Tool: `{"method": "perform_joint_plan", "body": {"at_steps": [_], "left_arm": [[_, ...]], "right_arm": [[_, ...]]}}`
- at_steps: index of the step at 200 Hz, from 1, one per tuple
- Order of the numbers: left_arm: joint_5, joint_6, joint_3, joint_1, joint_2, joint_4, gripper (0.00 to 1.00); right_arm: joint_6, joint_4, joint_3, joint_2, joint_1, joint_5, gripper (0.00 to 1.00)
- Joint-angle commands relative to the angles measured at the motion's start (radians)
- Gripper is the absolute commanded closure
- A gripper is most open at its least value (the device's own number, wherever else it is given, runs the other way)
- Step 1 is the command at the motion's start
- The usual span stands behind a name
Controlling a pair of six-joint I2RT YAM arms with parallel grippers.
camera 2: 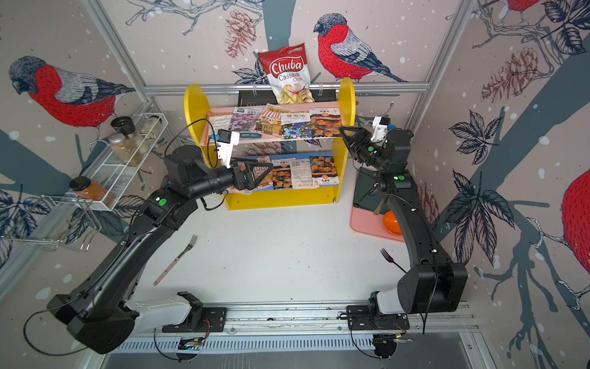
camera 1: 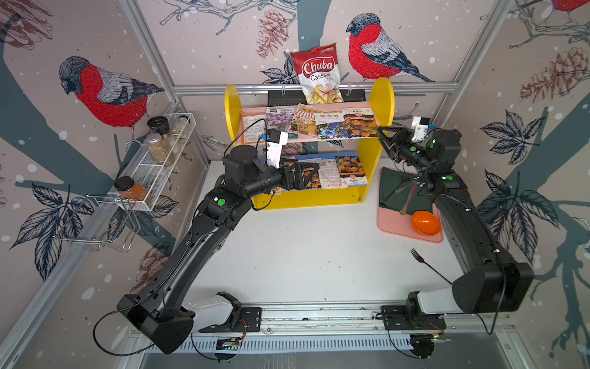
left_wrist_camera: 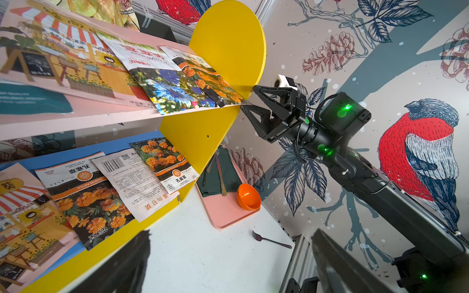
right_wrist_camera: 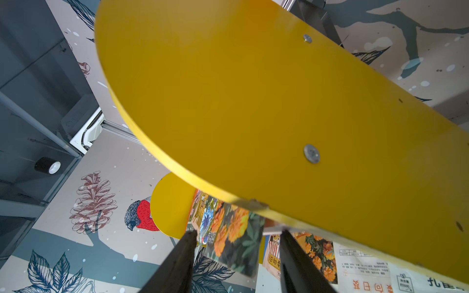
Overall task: Take the seed bag off the shelf
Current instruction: Pick up the seed packet from the shelf.
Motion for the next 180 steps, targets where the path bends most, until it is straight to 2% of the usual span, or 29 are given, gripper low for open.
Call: {"method": "perform_joint_plan", "body": {"at_steps": [1,85,180], "left_arm": [[-0.005,0.01,0.001,-0.003,-0.004,0.031,0.01],[-0.005,0.01,-0.003,-0.003,0.002,0.036,0.01],[-0.006,0.007,-0.007,-0.003,-0.002,0.037,0.01]], "right_arm": [[0.015,0.06,0.011,0.012,0.003,0.001,0.49],[0.047,0.097,0.029,0.041,0.007,-0.026,0.63],[0.045,0.097,0.014,0.026,0.004,-0.025,0.88]]}}
